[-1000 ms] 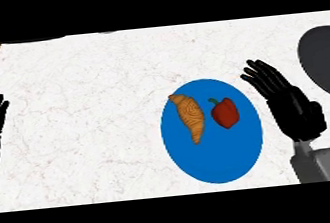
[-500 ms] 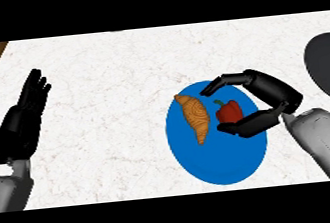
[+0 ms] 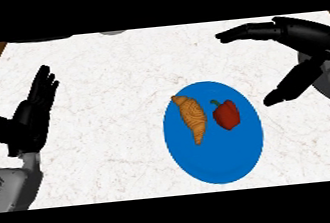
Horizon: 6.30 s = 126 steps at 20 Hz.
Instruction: Pick the croissant from the plate and place it in the pan
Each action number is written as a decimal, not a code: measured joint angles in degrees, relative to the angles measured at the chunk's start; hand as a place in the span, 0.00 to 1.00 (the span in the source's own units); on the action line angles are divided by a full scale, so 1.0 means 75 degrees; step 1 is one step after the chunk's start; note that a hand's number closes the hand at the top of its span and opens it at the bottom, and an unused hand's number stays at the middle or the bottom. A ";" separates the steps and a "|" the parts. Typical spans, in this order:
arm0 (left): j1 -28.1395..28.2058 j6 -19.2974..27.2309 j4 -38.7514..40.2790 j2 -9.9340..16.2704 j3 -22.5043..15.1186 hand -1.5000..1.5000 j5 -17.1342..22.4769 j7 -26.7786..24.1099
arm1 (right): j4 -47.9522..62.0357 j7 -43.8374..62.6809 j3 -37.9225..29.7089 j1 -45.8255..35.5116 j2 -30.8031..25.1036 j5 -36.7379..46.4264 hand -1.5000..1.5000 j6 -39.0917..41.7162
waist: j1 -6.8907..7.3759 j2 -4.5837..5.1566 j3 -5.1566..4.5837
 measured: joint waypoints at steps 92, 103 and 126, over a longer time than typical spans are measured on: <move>-0.0083 -0.1172 0.0039 -0.1467 0.1500 0.50 -0.1731 0.0335 | 0.2518 0.0907 0.1999 -0.0382 0.4228 0.8558 1.00 0.1087 | -0.0125 -0.0044 0.0001; -0.0054 -0.1259 0.0018 -0.1430 0.1680 0.50 -0.1752 0.0474 | 0.3116 0.1472 0.0729 -0.0160 0.4463 0.8682 1.00 0.0446 | -0.0300 -0.0093 0.0007; 0.0158 -0.1229 -0.0086 -0.1504 0.1720 0.50 -0.1826 0.0380 | -0.2218 0.8138 -0.2499 0.1149 0.4666 0.8482 1.00 -0.2775 | -0.0325 -0.0102 -0.0001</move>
